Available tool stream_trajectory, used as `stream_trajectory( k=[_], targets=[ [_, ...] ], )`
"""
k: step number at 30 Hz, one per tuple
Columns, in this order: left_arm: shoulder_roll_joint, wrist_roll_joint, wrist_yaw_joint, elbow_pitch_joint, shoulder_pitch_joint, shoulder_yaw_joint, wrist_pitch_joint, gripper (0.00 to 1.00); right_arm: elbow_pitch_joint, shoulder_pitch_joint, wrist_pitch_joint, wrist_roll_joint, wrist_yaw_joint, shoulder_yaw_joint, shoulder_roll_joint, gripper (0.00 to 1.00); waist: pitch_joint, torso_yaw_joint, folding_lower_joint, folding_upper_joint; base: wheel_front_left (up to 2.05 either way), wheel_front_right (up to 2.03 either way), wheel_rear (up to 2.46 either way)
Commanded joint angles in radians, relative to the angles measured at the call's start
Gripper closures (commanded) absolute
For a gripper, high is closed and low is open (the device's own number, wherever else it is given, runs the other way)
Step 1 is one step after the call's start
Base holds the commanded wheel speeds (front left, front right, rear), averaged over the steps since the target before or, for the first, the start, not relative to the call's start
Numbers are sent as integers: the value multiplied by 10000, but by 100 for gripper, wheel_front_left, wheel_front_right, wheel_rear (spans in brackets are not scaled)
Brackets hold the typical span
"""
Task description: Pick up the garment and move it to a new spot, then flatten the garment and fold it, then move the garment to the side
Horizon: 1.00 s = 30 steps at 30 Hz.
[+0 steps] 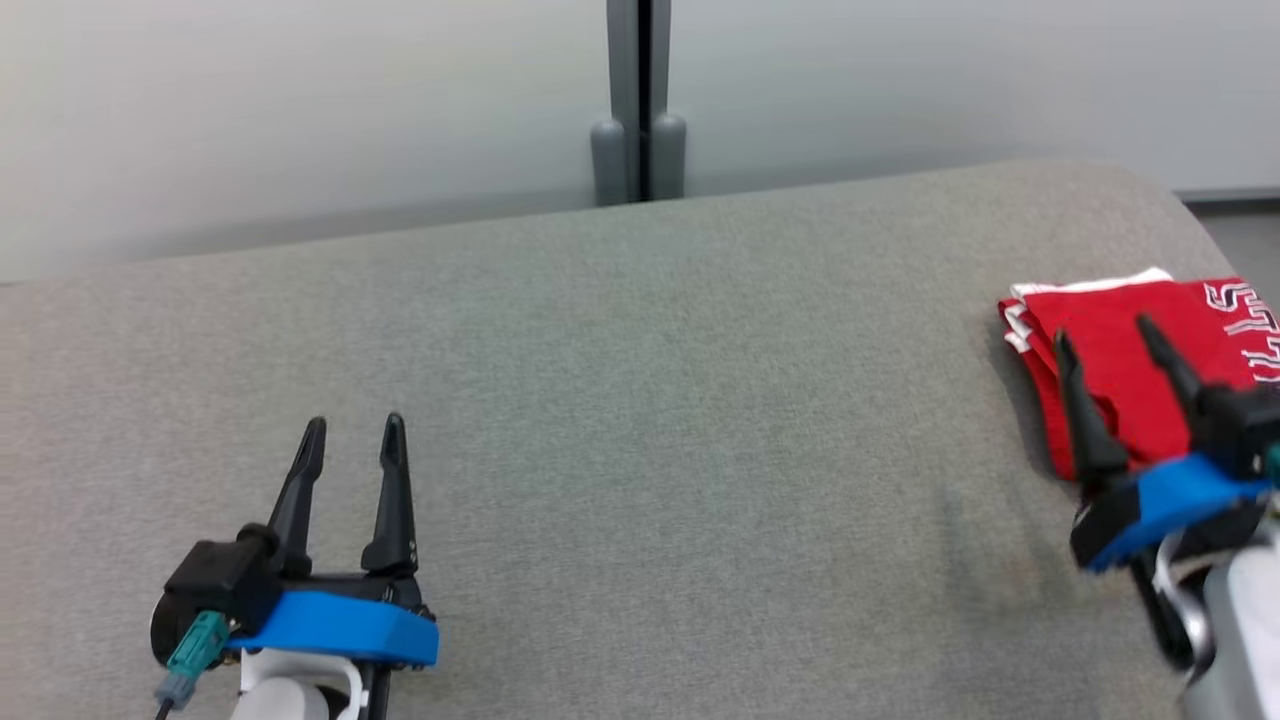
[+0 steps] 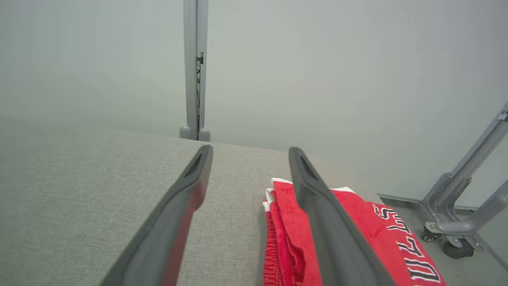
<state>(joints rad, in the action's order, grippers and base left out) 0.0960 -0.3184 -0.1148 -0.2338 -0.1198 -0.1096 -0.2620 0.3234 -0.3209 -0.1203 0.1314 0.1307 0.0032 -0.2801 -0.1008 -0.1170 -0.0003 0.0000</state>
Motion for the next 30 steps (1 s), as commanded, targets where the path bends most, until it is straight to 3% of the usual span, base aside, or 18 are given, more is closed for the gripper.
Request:
stream_trajectory(
  k=[1,10,30],
  targets=[
    [19,8,54,-17,88,71,-34,0,-219,290,-18,112,2,-23,169,0,45,52,3,0,0,0,0],
    [-126,183,31,-233,830,448,-35,0,-2065,2601,205,215,3,-646,1391,0,582,813,3,0,0,0,0],
    [-227,316,-124,-582,1346,623,-36,0,-2041,3507,397,-335,3,-862,2149,0,1196,1009,3,0,0,0,0]
  ],
)
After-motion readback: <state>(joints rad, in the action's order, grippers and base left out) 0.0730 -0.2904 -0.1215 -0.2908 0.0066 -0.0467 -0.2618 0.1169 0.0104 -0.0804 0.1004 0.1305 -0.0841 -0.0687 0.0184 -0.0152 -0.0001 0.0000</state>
